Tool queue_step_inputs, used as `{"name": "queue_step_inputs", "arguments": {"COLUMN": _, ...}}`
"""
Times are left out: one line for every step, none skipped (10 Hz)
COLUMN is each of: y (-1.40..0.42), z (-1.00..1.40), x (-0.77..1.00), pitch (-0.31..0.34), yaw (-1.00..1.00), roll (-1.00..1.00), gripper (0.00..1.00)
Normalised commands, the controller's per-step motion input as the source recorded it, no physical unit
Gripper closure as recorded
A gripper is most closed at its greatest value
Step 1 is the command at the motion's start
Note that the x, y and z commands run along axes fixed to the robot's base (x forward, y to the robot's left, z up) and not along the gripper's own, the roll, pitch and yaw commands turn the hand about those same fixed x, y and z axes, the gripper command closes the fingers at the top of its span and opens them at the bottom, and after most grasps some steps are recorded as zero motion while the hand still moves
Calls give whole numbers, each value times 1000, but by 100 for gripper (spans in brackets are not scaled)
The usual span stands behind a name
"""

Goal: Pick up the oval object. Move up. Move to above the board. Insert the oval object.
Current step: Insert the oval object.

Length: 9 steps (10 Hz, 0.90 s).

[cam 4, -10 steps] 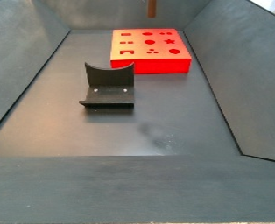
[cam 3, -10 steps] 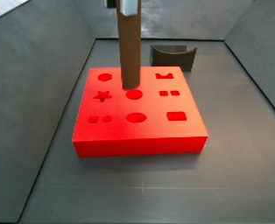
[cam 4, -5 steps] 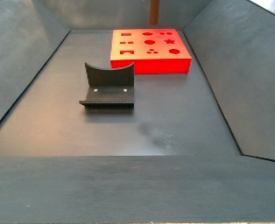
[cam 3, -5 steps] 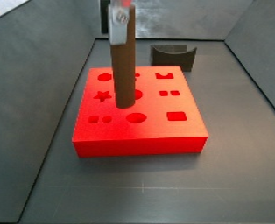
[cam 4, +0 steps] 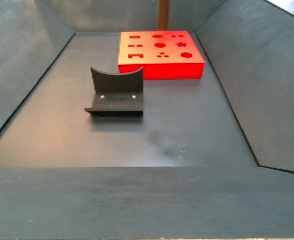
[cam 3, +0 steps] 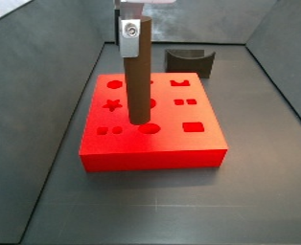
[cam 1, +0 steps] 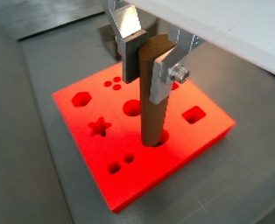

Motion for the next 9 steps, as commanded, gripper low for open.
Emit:
{"name": "queue_step_inputs", "arguments": {"y": 0, "z": 297, "x": 0, "pitch": 4, "yaw": -1000, "roll": 0, "gripper": 100}}
{"name": "queue_step_inputs", "arguments": {"y": 0, "z": 266, "x": 0, "pitch": 23, "yaw": -989, "roll": 0, "gripper": 100}}
{"name": "queue_step_inputs", "arguments": {"y": 0, "z": -20, "x": 0, "pitch": 0, "yaw": 0, "roll": 0, "gripper": 100}}
{"name": "queue_step_inputs", "arguments": {"y": 106, "z": -429, "x": 871, "pitch": 61, "yaw": 63, "roll": -17, "gripper": 100}}
{"name": "queue_step_inputs", "arguments": {"y": 117, "z": -517, "x": 889, "pitch": 29, "yaw": 103, "roll": -49, "gripper": 100}}
{"name": "queue_step_inputs", "arguments": {"y": 3, "z": -177, "x": 331, "pitch": 0, "yaw": 103, "roll": -36, "gripper": 100}}
{"name": "queue_step_inputs", "arguments": {"y": 0, "z": -60, "x": 0, "pitch": -27, "yaw": 29, "roll": 0, "gripper": 100}}
{"name": "queue_step_inputs", "arguments": {"y": 6, "z": -291, "x": 31, "pitch": 0, "yaw": 154, "roll": 23, "gripper": 100}}
{"name": "queue_step_inputs", "arguments": {"y": 80, "z": -260, "x": 117, "pitch": 0, "yaw": 203, "roll": 3, "gripper": 100}}
